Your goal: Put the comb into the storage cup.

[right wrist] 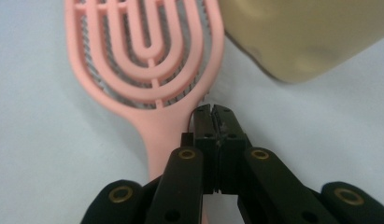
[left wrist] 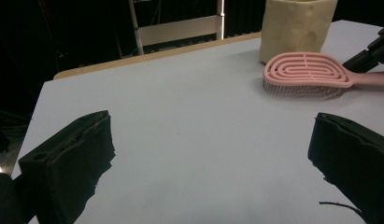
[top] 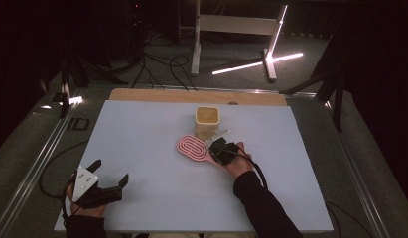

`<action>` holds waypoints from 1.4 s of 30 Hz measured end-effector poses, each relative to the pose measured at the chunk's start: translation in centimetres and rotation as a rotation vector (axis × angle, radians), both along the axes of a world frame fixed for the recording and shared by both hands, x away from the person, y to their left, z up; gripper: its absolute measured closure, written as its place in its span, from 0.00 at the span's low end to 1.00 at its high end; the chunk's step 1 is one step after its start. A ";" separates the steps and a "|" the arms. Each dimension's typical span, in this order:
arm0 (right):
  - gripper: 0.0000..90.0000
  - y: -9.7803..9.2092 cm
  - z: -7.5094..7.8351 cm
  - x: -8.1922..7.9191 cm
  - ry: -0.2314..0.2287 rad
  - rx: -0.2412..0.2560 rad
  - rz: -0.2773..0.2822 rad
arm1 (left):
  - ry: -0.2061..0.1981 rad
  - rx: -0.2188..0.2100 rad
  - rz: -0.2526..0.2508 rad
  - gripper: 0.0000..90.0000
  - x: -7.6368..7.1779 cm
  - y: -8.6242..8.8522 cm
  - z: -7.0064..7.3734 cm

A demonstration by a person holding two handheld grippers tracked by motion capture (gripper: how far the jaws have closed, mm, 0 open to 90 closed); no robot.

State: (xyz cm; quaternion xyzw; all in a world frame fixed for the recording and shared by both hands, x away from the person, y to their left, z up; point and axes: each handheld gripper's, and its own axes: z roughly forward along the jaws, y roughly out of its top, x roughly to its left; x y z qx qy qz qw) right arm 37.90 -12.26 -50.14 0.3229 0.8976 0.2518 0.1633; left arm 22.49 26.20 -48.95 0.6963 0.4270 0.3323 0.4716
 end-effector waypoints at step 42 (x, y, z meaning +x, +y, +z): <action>0.63 -6.8 3.8 -6.6 -0.240 0.252 -0.119 | 0.002 0.004 0.001 0.01 0.0 -0.1 -0.1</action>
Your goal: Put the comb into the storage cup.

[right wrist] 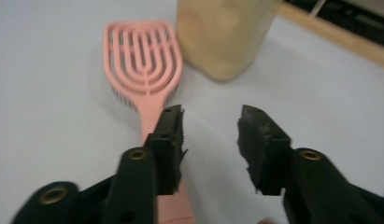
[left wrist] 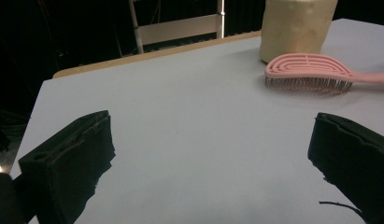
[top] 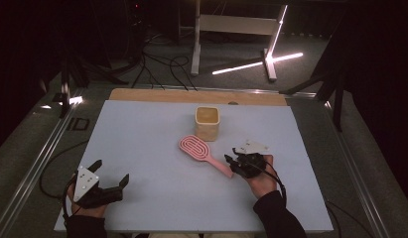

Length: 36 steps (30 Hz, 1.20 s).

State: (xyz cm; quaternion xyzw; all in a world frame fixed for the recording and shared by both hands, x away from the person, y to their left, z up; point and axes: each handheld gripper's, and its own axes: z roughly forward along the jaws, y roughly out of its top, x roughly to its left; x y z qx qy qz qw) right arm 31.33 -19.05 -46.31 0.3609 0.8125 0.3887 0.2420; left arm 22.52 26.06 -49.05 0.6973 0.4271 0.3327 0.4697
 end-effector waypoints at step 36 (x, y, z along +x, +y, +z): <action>0.13 -8.7 0.3 -6.7 -0.175 0.296 -0.167 | -0.011 0.002 -0.031 0.00 0.2 -0.5 0.1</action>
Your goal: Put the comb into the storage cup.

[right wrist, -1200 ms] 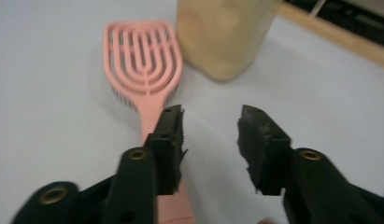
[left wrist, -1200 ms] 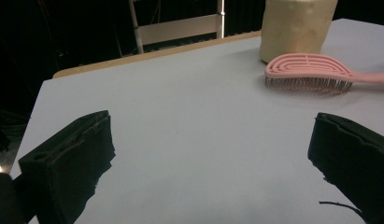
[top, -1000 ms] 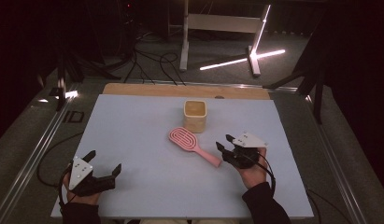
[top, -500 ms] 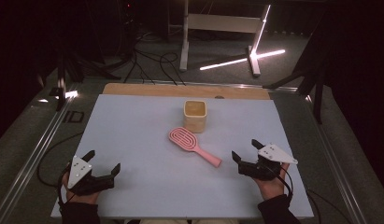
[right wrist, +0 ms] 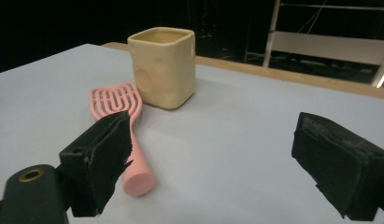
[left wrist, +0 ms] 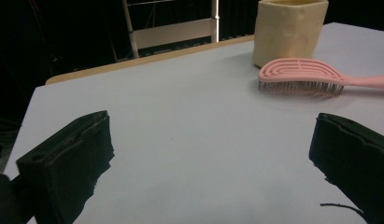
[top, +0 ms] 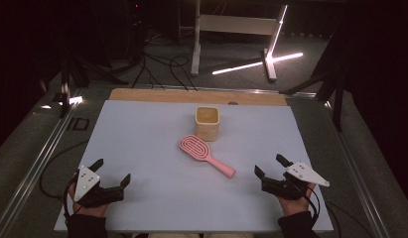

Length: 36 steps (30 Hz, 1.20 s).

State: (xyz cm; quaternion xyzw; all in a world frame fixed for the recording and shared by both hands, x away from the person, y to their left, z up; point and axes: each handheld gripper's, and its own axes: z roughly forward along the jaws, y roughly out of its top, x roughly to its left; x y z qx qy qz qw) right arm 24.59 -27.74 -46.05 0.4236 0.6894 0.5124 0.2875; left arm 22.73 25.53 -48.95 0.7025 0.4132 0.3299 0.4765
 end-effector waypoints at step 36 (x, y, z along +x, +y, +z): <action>0.11 0.8 2.5 2.2 0.111 -0.058 0.053 | 0.004 0.033 -0.012 0.00 0.1 -1.0 -0.6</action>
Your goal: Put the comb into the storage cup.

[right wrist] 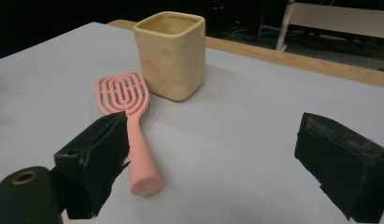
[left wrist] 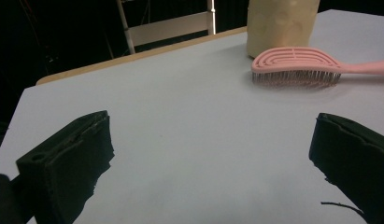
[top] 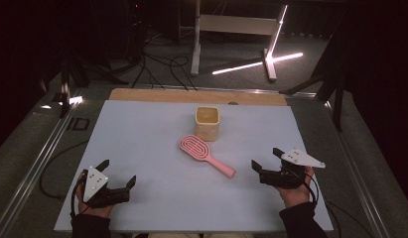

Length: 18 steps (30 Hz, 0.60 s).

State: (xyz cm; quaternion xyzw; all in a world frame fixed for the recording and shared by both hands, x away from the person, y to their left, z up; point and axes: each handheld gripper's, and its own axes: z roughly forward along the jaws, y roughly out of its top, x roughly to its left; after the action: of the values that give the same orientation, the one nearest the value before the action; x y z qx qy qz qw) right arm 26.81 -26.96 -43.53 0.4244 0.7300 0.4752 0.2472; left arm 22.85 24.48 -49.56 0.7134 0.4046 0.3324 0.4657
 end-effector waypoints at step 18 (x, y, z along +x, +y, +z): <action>0.11 3.3 1.9 2.4 0.015 -0.092 0.063 | -0.001 0.000 0.000 0.00 -0.1 0.0 0.0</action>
State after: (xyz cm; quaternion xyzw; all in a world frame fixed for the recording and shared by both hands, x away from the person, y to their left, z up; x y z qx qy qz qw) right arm 29.21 -23.66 -41.64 0.3930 0.7661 0.4452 0.2458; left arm 22.79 24.44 -49.58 0.7133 0.4043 0.3328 0.4658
